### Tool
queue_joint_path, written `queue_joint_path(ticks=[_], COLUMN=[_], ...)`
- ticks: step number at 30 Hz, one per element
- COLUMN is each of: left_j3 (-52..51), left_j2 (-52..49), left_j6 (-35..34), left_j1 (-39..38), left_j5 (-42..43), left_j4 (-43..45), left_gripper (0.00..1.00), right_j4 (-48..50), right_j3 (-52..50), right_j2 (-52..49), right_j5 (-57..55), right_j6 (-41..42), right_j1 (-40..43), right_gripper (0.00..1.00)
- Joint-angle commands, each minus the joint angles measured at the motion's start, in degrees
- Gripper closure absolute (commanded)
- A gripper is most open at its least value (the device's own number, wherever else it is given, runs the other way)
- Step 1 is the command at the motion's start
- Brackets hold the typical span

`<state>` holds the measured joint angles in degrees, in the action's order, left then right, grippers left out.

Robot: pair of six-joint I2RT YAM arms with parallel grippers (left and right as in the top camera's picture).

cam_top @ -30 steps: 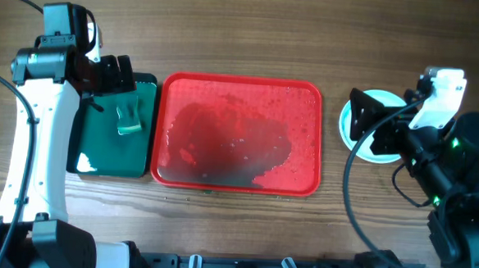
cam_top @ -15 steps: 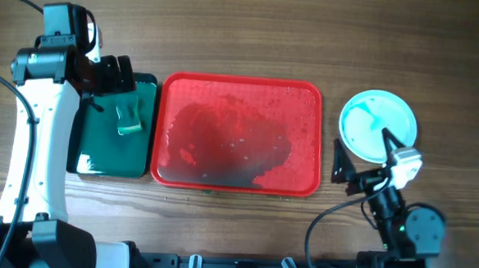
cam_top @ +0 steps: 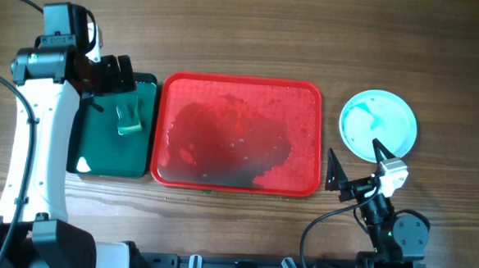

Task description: Clean dirty plates on tray and stack at the side

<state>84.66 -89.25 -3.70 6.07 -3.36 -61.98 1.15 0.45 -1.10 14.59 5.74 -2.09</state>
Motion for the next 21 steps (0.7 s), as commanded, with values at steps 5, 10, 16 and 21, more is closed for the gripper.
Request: queue_joint_path(ticks=[5, 10, 16, 21], left_j3=[0.3, 0.3, 0.2, -11.7], left_j2=[-0.1, -0.1, 8.1, 24.2], left_j6=[0.3, 0.3, 0.7, 0.8], left_j1=[0.1, 0.1, -2.4, -5.4], left_j5=[0.3, 0.3, -1.0, 4.0], left_j4=[0.0, 0.0, 0.7, 18.5], left_gripper=[0.0, 0.0, 0.0, 0.0], right_j4=[0.2, 0.2, 0.2, 0.2], right_j3=[-0.2, -0.2, -0.2, -0.2], right_j2=[0.8, 0.8, 0.8, 0.8], right_j5=[1.0, 1.0, 1.0, 1.0], right_j6=[0.4, 0.4, 0.4, 0.4], right_j1=[-0.1, -0.1, -0.1, -0.1], right_gripper=[0.0, 0.0, 0.0, 0.0])
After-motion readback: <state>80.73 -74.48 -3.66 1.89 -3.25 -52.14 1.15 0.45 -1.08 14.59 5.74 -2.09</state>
